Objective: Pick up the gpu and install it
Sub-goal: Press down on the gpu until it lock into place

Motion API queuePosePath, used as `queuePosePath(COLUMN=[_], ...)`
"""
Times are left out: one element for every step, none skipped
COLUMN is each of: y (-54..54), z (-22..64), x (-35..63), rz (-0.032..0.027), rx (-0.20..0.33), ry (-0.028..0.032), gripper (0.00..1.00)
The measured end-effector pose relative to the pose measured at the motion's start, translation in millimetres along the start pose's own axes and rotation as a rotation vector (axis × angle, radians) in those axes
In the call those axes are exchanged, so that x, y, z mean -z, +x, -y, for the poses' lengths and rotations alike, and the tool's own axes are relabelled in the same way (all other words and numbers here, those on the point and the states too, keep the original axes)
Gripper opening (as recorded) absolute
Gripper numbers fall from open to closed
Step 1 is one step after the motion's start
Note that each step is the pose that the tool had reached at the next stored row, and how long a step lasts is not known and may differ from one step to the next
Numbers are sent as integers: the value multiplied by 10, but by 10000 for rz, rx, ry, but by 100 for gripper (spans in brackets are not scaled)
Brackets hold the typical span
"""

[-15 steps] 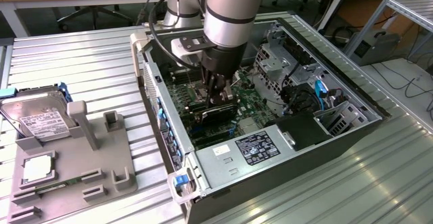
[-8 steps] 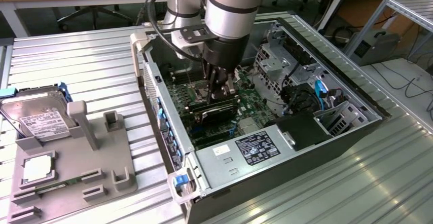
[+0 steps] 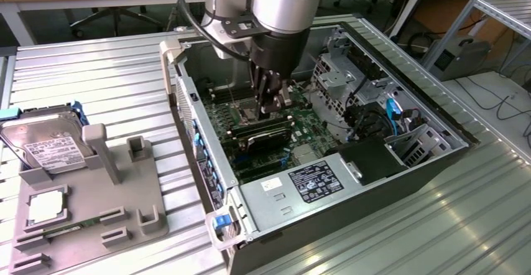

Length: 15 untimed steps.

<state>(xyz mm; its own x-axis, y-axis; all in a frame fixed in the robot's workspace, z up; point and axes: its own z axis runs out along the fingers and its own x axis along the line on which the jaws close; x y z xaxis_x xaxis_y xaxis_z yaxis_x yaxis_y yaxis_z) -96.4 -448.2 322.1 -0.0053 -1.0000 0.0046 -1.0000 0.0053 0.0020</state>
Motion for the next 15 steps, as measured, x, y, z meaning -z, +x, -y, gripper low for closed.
queuePosePath(y=[0,0,0,0,0,-1,-1,-1,-1,-1,-1,-1,-1,-1,-1], z=[0,0,2,6,10,13,14,14,14,14,14,14,14,14,14], x=[23,40,55,65,82,108,125,128,128,128,128,129,129,129,129], rz=[0,0,-1,-1,0,0,-1,1,1,2,1,0,0,0,0], rx=[0,0,-1,-1,0,0,-1,-1,-1,0,0,0,0,0,0], ry=[1,0,0,0,1,0,0,1,1,1,1,1,1,1,1], gripper=[11,11,11,11,11,11,11,11,11,11,11,11,11,11,11])
